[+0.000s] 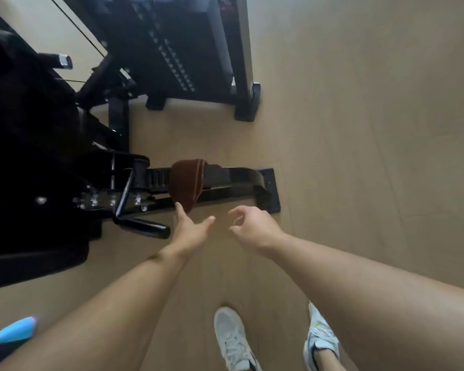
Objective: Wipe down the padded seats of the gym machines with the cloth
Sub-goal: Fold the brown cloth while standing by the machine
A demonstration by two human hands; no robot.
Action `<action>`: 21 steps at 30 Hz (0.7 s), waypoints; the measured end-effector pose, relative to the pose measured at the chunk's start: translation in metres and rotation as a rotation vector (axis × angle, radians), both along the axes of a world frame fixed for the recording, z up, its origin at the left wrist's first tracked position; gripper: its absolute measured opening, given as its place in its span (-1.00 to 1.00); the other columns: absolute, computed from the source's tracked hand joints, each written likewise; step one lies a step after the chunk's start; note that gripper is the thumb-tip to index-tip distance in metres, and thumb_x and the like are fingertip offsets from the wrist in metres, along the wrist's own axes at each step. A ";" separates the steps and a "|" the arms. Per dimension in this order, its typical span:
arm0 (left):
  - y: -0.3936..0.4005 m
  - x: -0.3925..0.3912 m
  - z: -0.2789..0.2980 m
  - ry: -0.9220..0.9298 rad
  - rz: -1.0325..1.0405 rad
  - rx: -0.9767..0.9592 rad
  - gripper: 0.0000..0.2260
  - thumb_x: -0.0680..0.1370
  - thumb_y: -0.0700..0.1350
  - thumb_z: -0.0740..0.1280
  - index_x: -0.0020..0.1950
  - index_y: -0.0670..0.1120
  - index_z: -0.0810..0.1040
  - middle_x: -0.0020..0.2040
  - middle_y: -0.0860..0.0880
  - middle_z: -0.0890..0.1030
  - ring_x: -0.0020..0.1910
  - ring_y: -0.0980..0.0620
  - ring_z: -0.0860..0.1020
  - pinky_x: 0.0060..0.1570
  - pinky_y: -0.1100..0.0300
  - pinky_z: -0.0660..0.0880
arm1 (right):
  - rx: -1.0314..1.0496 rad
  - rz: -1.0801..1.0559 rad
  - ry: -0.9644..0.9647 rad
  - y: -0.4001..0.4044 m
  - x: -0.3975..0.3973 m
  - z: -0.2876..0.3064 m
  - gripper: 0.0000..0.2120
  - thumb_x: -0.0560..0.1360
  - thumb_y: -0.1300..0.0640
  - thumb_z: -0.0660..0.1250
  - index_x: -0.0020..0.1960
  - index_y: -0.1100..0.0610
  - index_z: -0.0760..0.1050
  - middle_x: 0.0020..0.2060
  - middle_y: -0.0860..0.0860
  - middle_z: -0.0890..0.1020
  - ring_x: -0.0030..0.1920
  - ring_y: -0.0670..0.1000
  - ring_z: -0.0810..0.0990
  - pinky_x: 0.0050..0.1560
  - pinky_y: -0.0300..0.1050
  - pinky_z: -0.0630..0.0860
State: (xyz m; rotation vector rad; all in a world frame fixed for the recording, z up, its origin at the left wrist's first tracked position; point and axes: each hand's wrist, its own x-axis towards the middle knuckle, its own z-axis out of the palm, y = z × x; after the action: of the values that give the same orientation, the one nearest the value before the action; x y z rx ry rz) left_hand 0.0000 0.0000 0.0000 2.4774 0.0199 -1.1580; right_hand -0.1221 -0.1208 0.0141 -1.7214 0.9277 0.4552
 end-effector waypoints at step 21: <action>-0.022 -0.066 0.041 0.127 0.397 -0.293 -0.75 0.71 -0.10 0.15 0.18 -0.19 0.56 0.06 -0.28 0.63 -0.13 -0.17 0.60 -0.26 0.11 0.58 | 0.171 -0.540 -0.004 0.015 -0.084 0.030 -0.51 0.57 -0.16 0.35 0.44 -0.03 0.43 0.10 -0.06 0.56 0.11 -0.06 0.53 0.06 -0.21 0.36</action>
State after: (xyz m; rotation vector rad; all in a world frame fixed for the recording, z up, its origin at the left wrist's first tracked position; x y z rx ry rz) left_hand -0.0657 -0.0223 0.0410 2.0241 0.3377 -1.0563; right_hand -0.2061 -0.1053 0.0437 -1.2500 1.2597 0.1649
